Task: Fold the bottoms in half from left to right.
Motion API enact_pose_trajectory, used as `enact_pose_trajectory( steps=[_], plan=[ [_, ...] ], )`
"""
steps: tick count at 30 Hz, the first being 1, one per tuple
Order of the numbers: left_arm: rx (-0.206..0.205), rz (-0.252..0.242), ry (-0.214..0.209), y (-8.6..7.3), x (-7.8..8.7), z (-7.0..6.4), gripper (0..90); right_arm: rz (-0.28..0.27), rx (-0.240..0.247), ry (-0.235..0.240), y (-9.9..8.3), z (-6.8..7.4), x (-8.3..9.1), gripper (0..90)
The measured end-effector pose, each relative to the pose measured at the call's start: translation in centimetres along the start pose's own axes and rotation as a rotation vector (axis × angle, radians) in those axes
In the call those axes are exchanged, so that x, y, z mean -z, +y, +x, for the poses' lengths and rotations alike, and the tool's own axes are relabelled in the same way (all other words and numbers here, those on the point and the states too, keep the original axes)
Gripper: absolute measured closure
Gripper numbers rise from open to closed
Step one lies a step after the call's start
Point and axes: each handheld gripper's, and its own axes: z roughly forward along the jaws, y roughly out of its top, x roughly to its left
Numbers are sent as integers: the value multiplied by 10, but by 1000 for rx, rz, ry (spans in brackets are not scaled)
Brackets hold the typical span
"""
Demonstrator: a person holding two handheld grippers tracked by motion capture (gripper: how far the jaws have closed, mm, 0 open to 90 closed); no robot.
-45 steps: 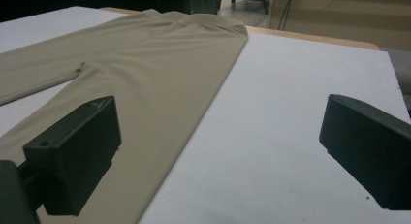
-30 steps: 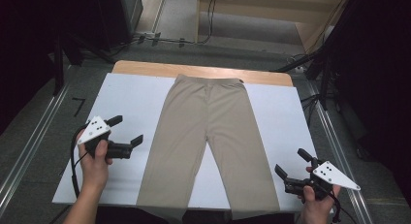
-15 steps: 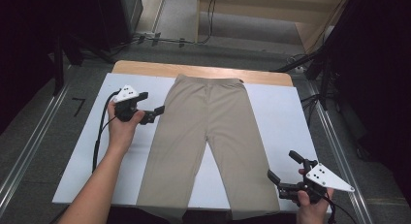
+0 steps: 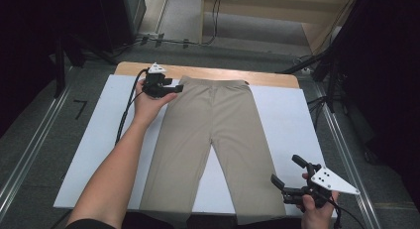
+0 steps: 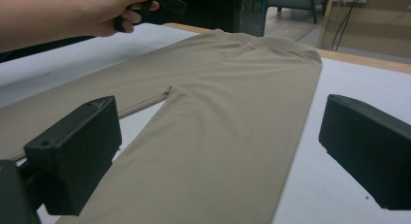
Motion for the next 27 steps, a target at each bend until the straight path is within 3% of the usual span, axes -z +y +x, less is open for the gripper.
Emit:
enact_pose_trajectory(
  steps=[4, 5, 7, 12, 16, 17, 18, 19, 22, 26, 27],
  plan=[
    [20, 25, 1, 7, -15, 5, 433, 18, 22, -2, 0, 4, -3, 1],
    [28, 38, -8, 9, -20, 8, 433, 18, 22, -2, 0, 4, -3, 1],
    [45, 87, -17, 12, -31, 12, 522, 20, 34, -2, 0, 6, -3, 1],
    [55, 139, -13, 17, -52, 16, 556, 40, 46, -6, 0, 10, -6, 1],
    [81, 168, 20, 20, -63, 21, 555, 50, 47, -10, 0, 12, -9, 9],
    [90, 175, 22, 20, -65, 23, 560, 47, 47, -18, 0, 13, -9, 68],
    [133, 170, 22, 21, -69, 27, 568, 36, 44, -32, -1, 14, -9, 139],
    [133, 170, 22, 21, -69, 27, 570, 36, 44, -32, -1, 14, -9, 139],
    [187, 153, 24, 21, -74, 32, 580, 32, 26, -25, -3, 13, -11, 149],
    [142, 189, 108, 22, -82, 32, 562, 48, 27, -13, -4, 14, -12, 156],
    [148, 183, 104, 23, -84, 32, 562, 50, 21, -13, -5, 14, -12, 160]
  ],
)
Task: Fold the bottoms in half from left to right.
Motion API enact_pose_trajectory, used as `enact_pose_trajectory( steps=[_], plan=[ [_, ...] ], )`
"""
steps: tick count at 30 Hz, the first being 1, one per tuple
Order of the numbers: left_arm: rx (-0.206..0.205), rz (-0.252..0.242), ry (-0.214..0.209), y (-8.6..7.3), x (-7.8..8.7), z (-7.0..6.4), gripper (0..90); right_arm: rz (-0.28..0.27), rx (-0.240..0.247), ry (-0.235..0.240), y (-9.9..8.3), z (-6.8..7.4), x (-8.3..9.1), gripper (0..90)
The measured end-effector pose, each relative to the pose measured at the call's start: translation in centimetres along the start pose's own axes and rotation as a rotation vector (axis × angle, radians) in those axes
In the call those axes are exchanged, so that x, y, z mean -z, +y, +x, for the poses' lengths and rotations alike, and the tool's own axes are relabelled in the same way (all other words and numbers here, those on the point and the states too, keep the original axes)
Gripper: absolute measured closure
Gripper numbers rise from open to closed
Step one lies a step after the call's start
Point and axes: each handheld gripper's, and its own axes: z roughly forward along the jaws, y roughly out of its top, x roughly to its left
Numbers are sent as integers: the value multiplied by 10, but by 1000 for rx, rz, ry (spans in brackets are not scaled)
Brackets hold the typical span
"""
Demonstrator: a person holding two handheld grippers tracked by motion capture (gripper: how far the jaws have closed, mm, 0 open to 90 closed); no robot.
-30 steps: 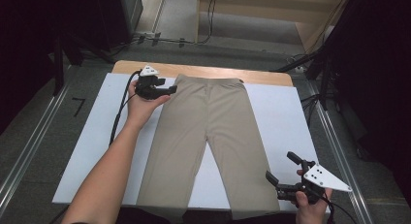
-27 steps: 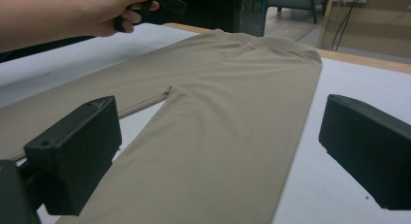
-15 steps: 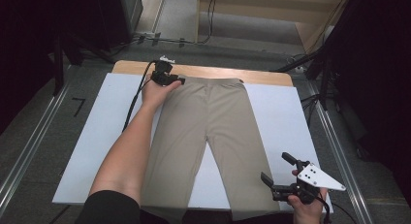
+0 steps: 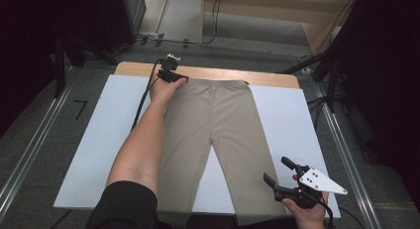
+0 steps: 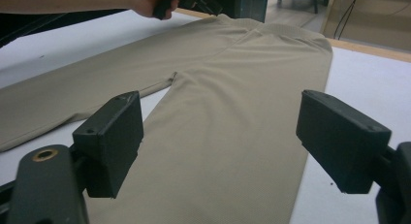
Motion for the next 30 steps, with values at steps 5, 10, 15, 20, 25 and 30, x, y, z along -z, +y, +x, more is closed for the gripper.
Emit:
enact_pose_trajectory(
  steps=[5, 10, 15, 20, 25, 30],
  plan=[
    [12, 15, 42, 7, -3, 0, 554, 9, -2, 6, -2, 1, -1, 167],
    [21, 89, 54, 2, -12, 2, 569, 5, -1, 16, -2, 2, -3, 174],
    [-19, 94, 100, -1, -14, -3, 696, 10, -2, 16, -2, 1, -4, 177],
    [-1, 96, 79, 1, -12, -7, 858, 5, -17, 22, 0, 5, -6, 232],
    [2, 52, 32, 10, 3, -12, 862, 5, -31, 50, 6, 18, -8, 326],
    [29, 7, -18, 22, 27, -12, 863, 29, -31, 138, 21, 45, -20, 339]
  ],
)
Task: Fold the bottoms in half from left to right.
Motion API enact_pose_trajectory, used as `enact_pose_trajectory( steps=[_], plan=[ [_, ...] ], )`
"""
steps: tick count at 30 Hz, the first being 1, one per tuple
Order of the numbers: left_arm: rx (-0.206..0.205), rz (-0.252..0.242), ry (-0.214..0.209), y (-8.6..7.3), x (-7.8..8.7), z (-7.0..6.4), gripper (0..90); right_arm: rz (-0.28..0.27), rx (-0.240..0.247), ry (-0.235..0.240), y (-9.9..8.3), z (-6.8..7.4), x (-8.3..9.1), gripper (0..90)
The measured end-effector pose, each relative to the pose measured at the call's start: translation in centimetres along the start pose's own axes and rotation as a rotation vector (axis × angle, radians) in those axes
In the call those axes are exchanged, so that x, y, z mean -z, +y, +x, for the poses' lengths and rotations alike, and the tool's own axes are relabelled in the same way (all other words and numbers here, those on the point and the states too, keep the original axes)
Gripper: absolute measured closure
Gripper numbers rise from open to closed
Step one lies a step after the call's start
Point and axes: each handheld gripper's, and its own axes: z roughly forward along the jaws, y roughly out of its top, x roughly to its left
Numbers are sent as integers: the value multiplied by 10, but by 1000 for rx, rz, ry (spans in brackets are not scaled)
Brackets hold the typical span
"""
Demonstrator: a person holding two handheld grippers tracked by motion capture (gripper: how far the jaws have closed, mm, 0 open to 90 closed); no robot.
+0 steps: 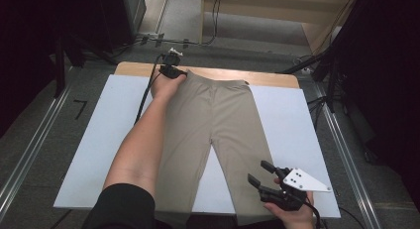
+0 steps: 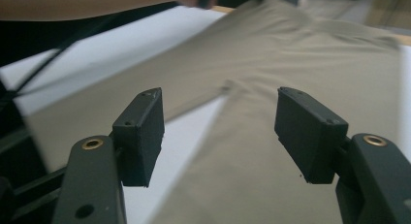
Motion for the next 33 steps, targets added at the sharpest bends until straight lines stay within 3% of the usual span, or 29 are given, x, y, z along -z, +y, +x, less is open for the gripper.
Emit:
enact_pose_trajectory(
  steps=[1, 2, 3, 7, 8, 13, 14, 17, 22, 33],
  plan=[
    [-1, -4, -12, 3, 6, -1, 864, -3, 4, 26, 2, 4, -2, 362],
    [-8, -6, -17, 6, 10, -2, 864, 0, 18, 60, 9, 18, -9, 385],
    [-15, -10, -23, 8, 14, -4, 864, 0, 18, 60, 9, 18, -9, 385],
    [-21, -26, -46, 13, 25, -12, 864, 22, 34, 107, 15, 41, -24, 460],
    [-26, -26, -52, 14, 27, -14, 864, 58, 50, 128, 16, 55, -35, 479],
    [-38, -37, -70, 16, 34, -24, 864, 110, 87, 159, 16, 81, -59, 516],
    [-44, -37, -69, 17, 36, -26, 865, 137, 74, 204, 17, 96, -76, 530],
    [-58, -35, -67, 19, 43, -29, 865, 165, 53, 233, 18, 108, -89, 539],
    [-65, -39, -69, 18, 49, -32, 865, 247, 89, 245, 16, 144, -135, 523],
    [-64, -29, -63, 12, 49, -26, 864, 338, 99, 281, 4, 185, -185, 530]
  ],
)
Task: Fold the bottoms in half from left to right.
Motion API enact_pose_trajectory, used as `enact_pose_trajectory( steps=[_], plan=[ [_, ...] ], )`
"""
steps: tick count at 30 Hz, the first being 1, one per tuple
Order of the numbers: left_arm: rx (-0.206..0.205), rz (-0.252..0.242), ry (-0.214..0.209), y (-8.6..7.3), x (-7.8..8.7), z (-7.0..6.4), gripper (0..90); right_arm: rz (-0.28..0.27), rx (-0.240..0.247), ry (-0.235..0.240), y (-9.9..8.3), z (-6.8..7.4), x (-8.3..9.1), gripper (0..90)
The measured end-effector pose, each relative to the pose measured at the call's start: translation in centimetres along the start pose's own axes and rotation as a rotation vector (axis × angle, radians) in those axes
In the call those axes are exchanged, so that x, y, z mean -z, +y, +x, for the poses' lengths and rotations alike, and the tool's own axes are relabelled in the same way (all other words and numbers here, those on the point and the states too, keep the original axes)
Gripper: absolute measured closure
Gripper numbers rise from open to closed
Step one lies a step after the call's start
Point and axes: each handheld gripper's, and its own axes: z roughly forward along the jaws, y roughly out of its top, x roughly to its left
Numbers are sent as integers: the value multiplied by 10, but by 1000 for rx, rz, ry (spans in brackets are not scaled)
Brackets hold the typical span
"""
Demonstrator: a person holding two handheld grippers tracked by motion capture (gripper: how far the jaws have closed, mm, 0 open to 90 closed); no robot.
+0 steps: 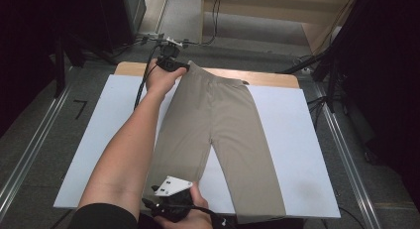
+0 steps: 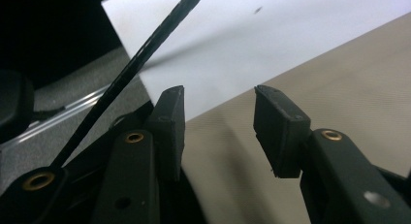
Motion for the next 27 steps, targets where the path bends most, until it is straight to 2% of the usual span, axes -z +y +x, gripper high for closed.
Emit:
enact_pose_trajectory(
  steps=[2, 3, 4, 5, 6, 7, 8, 11, 12, 14, 17, 20, 22, 25, 27],
  plan=[
    [2, -1, -1, -2, -2, 0, 863, 29, 13, -1, -3, 6, -10, 528],
    [2, 1, -5, -4, -3, 1, 863, 42, 18, -12, -5, 9, -14, 528],
    [1, 1, -7, -5, -4, 2, 863, 40, 42, -49, -11, 15, -19, 558],
    [0, 4, -7, -7, -5, 2, 863, 40, 42, -49, -11, 15, -19, 558],
    [2, 6, -10, -8, -6, 3, 863, 38, 58, -83, -12, 18, -20, 599],
    [3, 9, -14, -10, -7, 4, 863, 36, 87, -135, -12, 20, -20, 698],
    [5, 10, -14, -11, -8, 5, 863, 36, 87, -135, -12, 20, -20, 698],
    [6, 12, -16, -13, -8, 6, 863, 25, 50, -128, -13, 12, -19, 857],
    [4, 12, -15, -13, -8, 7, 863, 19, 68, -129, -15, 11, -19, 885],
    [5, 11, -17, -13, -7, 7, 863, 20, 82, -131, -14, 11, -19, 889],
    [8, 7, -23, -13, -6, 7, 863, 27, 14, -68, -13, 3, -15, 891],
    [0, -2, -25, -13, -4, 7, 862, 5, -12, -50, -19, -4, -2, 892],
    [-2, -5, -30, -13, -3, 8, 863, -2, -11, -60, -22, -7, 12, 892],
    [2, -10, -35, -13, -1, 10, 862, -9, 2, -91, -27, -13, 35, 892],
    [-2, -16, -36, -12, 1, 10, 862, -13, 10, -136, -33, -21, 59, 892]
  ],
)
